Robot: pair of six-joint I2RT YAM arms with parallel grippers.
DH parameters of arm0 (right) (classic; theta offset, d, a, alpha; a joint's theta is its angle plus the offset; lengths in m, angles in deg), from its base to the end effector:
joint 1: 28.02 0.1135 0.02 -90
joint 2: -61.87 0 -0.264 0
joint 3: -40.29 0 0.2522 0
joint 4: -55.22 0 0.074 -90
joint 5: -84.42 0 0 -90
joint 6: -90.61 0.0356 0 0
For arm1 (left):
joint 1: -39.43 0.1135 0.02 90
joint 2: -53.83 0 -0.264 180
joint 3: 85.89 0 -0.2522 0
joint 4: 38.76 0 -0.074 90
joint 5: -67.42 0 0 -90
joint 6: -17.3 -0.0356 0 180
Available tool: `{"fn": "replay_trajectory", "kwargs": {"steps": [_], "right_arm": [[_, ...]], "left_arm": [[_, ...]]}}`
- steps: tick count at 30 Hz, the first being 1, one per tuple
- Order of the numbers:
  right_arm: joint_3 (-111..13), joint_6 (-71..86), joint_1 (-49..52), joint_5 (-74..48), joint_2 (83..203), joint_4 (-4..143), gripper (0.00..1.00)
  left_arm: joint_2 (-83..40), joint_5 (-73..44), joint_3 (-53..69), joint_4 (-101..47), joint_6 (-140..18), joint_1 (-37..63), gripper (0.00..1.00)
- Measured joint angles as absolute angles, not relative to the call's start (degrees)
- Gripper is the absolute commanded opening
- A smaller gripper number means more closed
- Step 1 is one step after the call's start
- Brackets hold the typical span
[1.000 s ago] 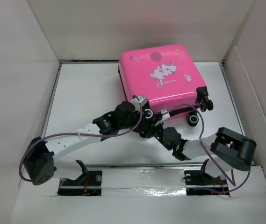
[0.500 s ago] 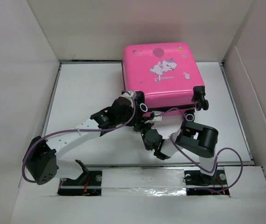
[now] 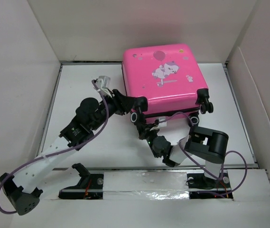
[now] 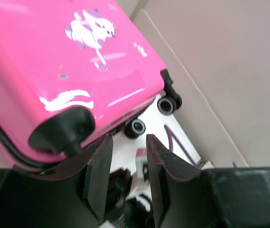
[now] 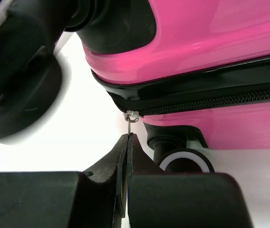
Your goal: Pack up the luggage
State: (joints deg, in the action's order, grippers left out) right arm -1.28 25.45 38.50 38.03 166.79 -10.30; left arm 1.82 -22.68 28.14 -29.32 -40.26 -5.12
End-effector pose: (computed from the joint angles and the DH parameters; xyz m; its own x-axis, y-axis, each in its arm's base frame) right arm 0.1424 0.2661 0.1470 -0.1499 0.4183 -0.8959 -0.3598 0.8209 0.4435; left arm 0.1508 -0.1483 0.3910 -0.3282 -0.4296 -0.8413 0.6211 0.5728 -0.5349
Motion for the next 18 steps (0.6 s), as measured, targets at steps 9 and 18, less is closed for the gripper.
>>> {"fn": "replay_trajectory", "kwargs": {"steps": [9, 18], "right_arm": [[-1.96, 25.21, 38.87, 36.37, 167.38, -10.63, 0.00], [-1.89, 25.21, 39.42, 35.98, 167.21, -10.59, 0.00]], "left_arm": [[-14.79, -17.19, 23.62, -27.44, -41.28, -4.34, 0.23], [-2.79, -21.69, 33.98, -24.55, -40.76, -4.34, 0.48]]}}
